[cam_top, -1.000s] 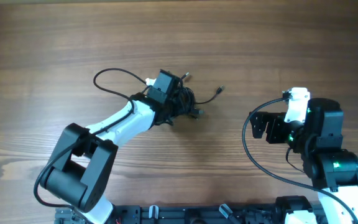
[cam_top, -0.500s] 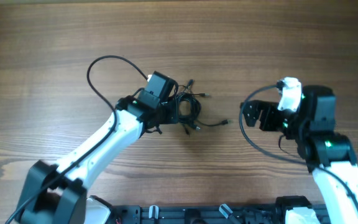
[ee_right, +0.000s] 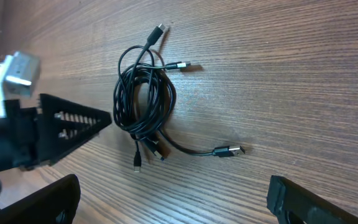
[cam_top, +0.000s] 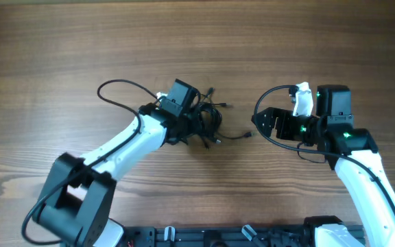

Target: Untangle cables

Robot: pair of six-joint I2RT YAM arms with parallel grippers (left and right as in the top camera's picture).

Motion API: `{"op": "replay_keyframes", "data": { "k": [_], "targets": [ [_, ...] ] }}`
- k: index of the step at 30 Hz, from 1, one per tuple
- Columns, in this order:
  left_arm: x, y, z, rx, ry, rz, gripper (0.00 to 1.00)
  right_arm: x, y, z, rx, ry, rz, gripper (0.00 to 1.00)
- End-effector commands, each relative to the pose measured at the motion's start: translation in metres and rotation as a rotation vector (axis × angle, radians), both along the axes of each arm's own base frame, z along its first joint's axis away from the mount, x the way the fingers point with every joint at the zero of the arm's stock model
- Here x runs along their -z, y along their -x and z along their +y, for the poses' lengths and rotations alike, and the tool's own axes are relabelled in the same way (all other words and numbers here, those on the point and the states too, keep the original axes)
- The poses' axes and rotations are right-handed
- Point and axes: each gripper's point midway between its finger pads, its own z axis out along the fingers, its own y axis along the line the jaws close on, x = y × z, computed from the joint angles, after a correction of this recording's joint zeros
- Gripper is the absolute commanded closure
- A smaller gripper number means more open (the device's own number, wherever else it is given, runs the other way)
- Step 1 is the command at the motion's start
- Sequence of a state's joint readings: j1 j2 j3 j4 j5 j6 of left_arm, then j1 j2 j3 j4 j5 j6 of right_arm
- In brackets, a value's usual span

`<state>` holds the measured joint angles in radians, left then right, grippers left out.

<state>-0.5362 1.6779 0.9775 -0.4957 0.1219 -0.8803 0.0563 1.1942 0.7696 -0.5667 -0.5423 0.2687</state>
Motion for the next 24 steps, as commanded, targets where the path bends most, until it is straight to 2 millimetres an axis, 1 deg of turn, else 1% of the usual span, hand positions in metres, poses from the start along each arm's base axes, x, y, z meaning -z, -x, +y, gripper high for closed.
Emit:
{"op": "replay_keyframes", "data": {
  "k": [1,2,3,4,5,6,7,8,11,13,14,15,17,19,21,24],
  "targets": [
    [0.023,0.005,-0.003,-0.04,-0.002,0.074,0.33,-0.007,-0.004,0.003,0.0,-0.013,-0.012,0.01],
    [0.029,0.006,-0.002,-0.04,-0.011,0.089,0.34,-0.007,-0.004,0.002,0.001,-0.013,-0.012,0.01],
    [0.035,0.008,-0.001,-0.041,-0.021,0.105,0.37,-0.007,-0.004,0.002,0.001,-0.013,-0.012,0.01],
    [0.039,0.009,-0.001,-0.041,-0.028,0.115,0.42,-0.007,-0.004,0.002,0.001,-0.013,-0.012,0.01],
    [0.042,0.01,0.0,-0.041,-0.032,0.122,0.5,-0.007,-0.004,0.002,0.001,-0.013,-0.012,0.01],
    [0.043,0.01,0.0,-0.041,-0.034,0.124,0.65,-0.007,-0.004,0.002,0.001,-0.013,-0.012,0.01],
    [0.043,0.009,0.0,-0.038,-0.035,0.117,0.77,-0.007,-0.004,0.002,0.001,-0.013,-0.011,0.01],
    [0.04,0.005,-0.003,-0.004,-0.03,0.088,0.96,-0.007,-0.004,0.002,0.001,-0.013,-0.012,0.01],
    [0.026,-0.006,-0.009,0.128,-0.026,-0.011,0.96,-0.007,-0.004,0.003,0.007,-0.017,-0.007,0.01],
    [0.007,-0.01,-0.013,0.266,-0.035,-0.101,0.96,-0.007,-0.004,0.002,0.006,-0.017,-0.007,0.01],
    [-0.003,-0.011,-0.016,0.306,-0.03,-0.137,0.96,-0.007,-0.004,0.003,0.005,-0.017,-0.009,0.04],
    [-0.021,-0.01,-0.022,0.379,0.002,-0.19,0.96,-0.007,-0.005,0.003,0.006,-0.017,-0.012,0.06],
    [-0.048,-0.002,-0.037,0.479,0.092,-0.247,0.96,-0.008,-0.006,0.005,-0.007,-0.014,-0.023,0.08],
    [-0.068,0.01,-0.049,0.547,0.179,-0.268,0.96,-0.009,-0.004,0.014,-0.07,0.003,-0.056,0.11],
    [-0.073,0.018,-0.054,0.57,0.228,-0.252,0.96,-0.01,0.0,0.027,-0.149,0.031,-0.097,0.11],
    [-0.076,0.029,-0.061,0.603,0.294,-0.218,0.96,-0.005,0.001,0.031,-0.213,0.128,-0.146,0.12]
  ]
}}
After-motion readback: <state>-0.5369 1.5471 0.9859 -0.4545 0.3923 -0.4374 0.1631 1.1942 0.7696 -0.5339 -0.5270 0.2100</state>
